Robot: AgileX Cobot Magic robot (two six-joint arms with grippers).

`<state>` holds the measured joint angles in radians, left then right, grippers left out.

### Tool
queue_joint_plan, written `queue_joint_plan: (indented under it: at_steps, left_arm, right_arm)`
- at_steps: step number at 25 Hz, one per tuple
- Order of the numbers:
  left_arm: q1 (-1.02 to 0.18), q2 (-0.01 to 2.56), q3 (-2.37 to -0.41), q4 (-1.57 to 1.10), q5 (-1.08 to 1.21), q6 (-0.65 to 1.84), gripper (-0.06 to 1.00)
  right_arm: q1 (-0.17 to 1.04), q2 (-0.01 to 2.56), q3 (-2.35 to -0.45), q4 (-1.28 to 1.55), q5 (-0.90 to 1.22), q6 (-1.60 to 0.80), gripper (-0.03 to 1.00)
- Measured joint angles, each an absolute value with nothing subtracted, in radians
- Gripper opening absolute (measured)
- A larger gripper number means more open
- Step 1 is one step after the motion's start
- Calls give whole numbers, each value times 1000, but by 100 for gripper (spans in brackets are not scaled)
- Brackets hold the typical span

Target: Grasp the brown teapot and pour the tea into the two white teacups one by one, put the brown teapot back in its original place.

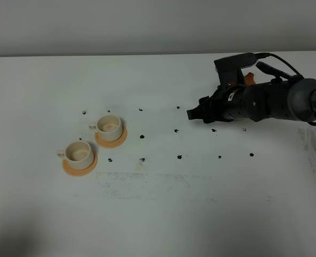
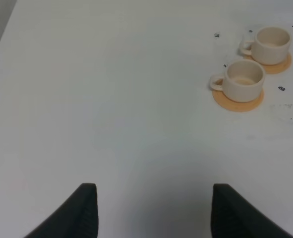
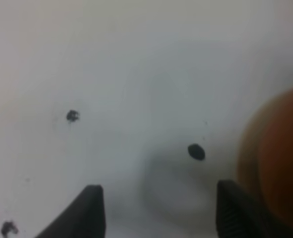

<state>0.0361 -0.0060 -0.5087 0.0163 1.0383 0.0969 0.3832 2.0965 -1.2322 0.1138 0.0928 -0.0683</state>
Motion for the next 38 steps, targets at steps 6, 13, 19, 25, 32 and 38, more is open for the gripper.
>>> queue_joint_plan:
  at_steps: [6, 13, 19, 25, 32, 38]
  left_arm:
    - [36, -6, -509, 16, 1038, 97, 50]
    - [36, -6, -509, 16, 1038, 97, 50]
    - [36, -6, -509, 16, 1038, 97, 50]
    - [36, -6, -509, 16, 1038, 97, 50]
    - [36, -6, -509, 16, 1038, 97, 50]
    - [36, -6, -509, 16, 1038, 97, 50]
  right_arm:
    - [380, 2096, -1232, 116, 138, -67, 48]
    - [380, 2096, -1232, 112, 191, -64, 48]
    - [380, 2096, -1232, 108, 194, -63, 48]
    - [373, 2096, -1232, 107, 196, -57, 48]
    - [355, 2096, -1232, 103, 207, -50, 48]
    - [347, 2090, -1232, 97, 222, -42, 47]
